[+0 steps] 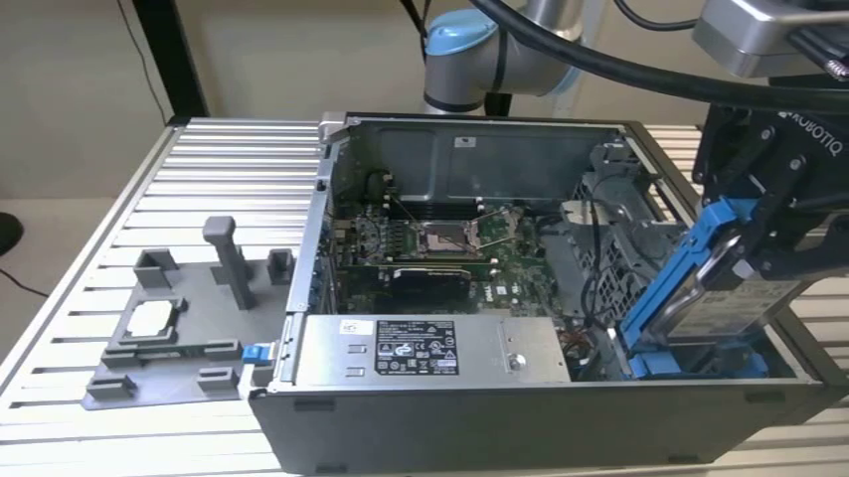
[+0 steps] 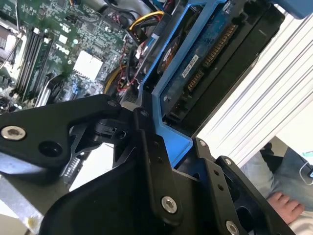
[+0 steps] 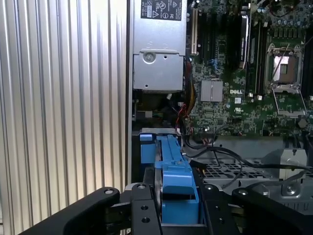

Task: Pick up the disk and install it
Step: 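Pick up the disk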

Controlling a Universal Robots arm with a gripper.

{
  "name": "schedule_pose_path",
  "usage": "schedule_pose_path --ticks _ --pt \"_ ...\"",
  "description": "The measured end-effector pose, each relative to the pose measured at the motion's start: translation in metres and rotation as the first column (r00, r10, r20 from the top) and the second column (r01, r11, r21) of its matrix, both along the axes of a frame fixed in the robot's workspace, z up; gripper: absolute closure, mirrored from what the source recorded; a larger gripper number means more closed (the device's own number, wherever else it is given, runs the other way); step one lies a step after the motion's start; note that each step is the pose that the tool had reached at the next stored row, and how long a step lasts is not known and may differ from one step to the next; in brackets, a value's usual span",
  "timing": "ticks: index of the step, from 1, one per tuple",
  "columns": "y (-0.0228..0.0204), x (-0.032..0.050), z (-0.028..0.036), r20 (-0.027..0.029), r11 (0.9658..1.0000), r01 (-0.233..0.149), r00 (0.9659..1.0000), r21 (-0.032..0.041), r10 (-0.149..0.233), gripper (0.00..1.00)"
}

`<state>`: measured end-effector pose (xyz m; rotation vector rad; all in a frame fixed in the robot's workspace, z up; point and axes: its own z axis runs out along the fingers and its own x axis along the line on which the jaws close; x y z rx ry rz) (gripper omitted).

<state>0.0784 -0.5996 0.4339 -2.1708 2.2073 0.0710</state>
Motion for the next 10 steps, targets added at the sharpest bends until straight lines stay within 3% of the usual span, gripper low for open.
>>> schedule_pose_path --ticks 10 --pt "0.0023 0.0 -0.0007 0.0003 1.0 0.009 1.0 0.0 -0.009 1.0"
